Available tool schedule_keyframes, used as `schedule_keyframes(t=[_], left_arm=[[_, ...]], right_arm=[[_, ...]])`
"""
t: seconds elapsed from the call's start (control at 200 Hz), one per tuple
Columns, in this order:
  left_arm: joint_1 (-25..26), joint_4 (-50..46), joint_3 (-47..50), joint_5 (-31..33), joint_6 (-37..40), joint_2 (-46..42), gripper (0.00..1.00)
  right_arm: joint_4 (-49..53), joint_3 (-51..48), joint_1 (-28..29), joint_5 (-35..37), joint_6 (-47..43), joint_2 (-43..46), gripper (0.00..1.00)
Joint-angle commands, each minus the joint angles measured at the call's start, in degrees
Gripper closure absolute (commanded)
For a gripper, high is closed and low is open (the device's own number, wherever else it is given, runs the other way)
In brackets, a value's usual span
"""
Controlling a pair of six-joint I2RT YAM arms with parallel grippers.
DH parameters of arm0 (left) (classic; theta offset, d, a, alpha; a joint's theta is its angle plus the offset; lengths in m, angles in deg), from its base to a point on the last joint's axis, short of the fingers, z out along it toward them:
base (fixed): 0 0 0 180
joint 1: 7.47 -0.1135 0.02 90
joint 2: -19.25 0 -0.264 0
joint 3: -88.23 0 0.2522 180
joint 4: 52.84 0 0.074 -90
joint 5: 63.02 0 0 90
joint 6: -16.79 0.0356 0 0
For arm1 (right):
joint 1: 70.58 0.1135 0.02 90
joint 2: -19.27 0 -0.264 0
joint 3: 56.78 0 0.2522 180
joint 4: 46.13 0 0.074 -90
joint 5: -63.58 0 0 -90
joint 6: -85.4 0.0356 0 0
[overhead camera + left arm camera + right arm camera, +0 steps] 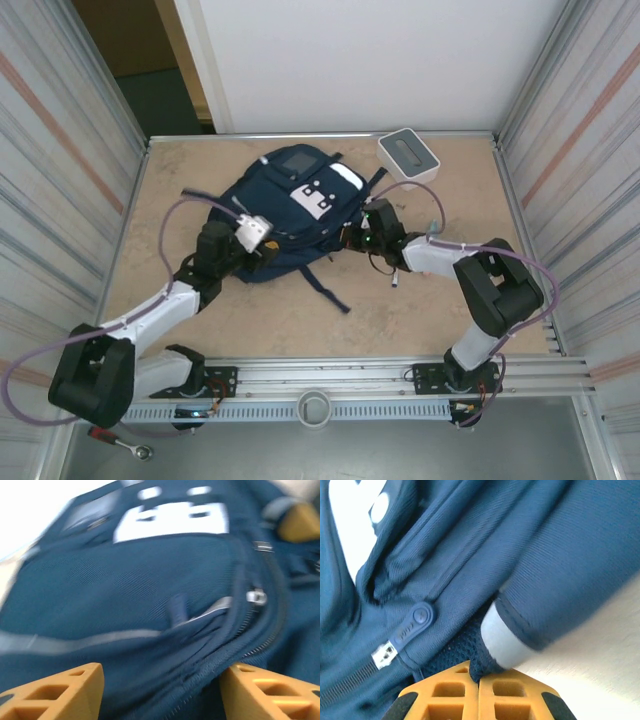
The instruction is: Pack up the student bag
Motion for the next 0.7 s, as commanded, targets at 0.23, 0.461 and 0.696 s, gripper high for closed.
schedule_keyframes(t=[0.23, 0.461, 0.696], left_arm=[[-4.05, -9.48, -1.68, 13.27, -26.03, -12.50, 0.25], [-2.38, -13.74, 0.51, 13.22, -33.60, -16.76, 0.23], [6.69, -16.11, -2.95, 23.14, -29.39, -8.95, 0.12]], right_arm=[[0.98, 1.69, 16.12, -2.20, -6.47, 3.93, 0.77], [6.73, 3.42, 13.60, -1.33, -12.49, 7.34, 0.60], [5.20, 4.58, 9.83, -1.88, -12.21, 5.27, 0.49]])
